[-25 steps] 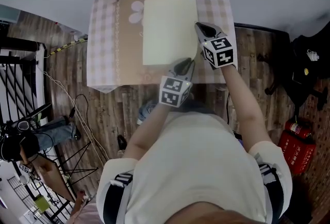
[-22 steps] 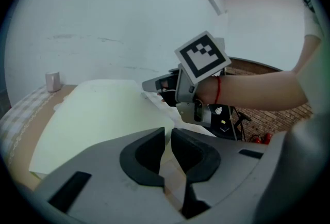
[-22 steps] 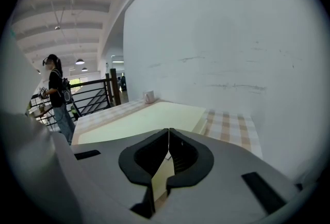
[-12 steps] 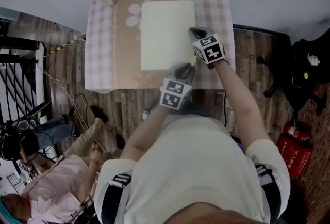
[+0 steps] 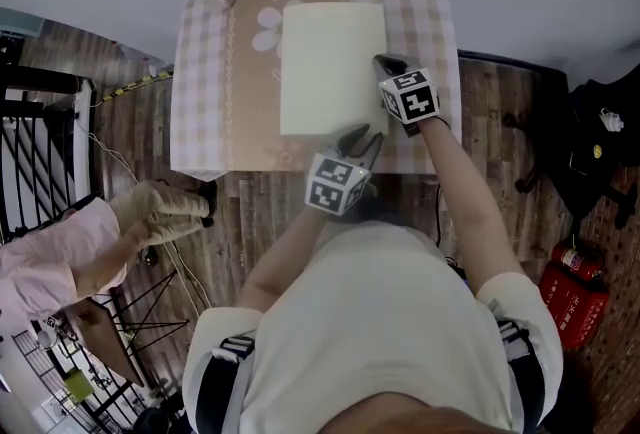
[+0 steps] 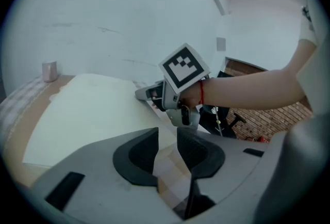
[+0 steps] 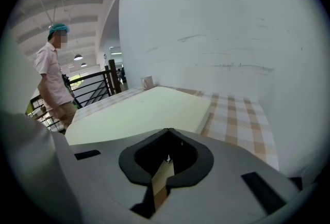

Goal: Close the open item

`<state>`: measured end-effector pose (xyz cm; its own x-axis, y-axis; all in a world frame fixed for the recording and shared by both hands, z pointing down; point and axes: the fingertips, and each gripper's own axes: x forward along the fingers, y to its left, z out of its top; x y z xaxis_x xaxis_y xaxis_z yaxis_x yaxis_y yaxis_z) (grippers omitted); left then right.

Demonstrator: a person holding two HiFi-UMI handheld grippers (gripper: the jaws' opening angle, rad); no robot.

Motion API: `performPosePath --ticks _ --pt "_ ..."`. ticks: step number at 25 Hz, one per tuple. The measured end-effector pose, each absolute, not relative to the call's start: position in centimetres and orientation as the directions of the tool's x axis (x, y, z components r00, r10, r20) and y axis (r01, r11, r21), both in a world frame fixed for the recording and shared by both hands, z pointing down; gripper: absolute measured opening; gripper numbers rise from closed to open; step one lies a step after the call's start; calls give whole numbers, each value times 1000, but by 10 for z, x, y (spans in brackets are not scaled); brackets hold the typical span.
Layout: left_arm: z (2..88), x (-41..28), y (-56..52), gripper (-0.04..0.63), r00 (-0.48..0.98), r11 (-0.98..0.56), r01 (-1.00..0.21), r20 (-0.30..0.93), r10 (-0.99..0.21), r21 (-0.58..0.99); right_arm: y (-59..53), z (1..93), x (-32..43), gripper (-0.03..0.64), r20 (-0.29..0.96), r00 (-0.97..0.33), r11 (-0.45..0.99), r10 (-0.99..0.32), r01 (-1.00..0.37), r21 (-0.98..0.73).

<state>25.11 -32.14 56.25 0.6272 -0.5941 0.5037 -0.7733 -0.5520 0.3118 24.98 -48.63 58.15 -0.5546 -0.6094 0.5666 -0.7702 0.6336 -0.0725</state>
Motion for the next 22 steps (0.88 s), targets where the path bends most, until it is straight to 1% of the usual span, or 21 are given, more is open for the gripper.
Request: performPosePath --ticks 2,6,8,12,16,22 --pt "556 233 -323 103 591 -508 -804 498 -634 307 -487 581 250 0 563 -538 610 -627 -789 -75" --pt "545 193 -319 57 505 -418 -863 487 -713 283 -478 575 249 0 563 -520 569 -642 -816 -105" --pt "539 172 -313 41 464 -378 -886 483 -743 269 -463 561 242 0 526 -540 578 -657 -809 -108" --pt "521 136 -295 31 406 -314 -911 457 -791 267 -423 518 226 0 414 -586 593 -696 -795 -128" --pt "502 108 -275 26 374 -285 -922 420 -827 261 -375 489 215 0 350 -608 605 -713 -785 -131" --pt "490 80 -235 21 374 -288 -921 393 -840 261 -296 464 205 0 307 -603 604 -736 -790 -101"
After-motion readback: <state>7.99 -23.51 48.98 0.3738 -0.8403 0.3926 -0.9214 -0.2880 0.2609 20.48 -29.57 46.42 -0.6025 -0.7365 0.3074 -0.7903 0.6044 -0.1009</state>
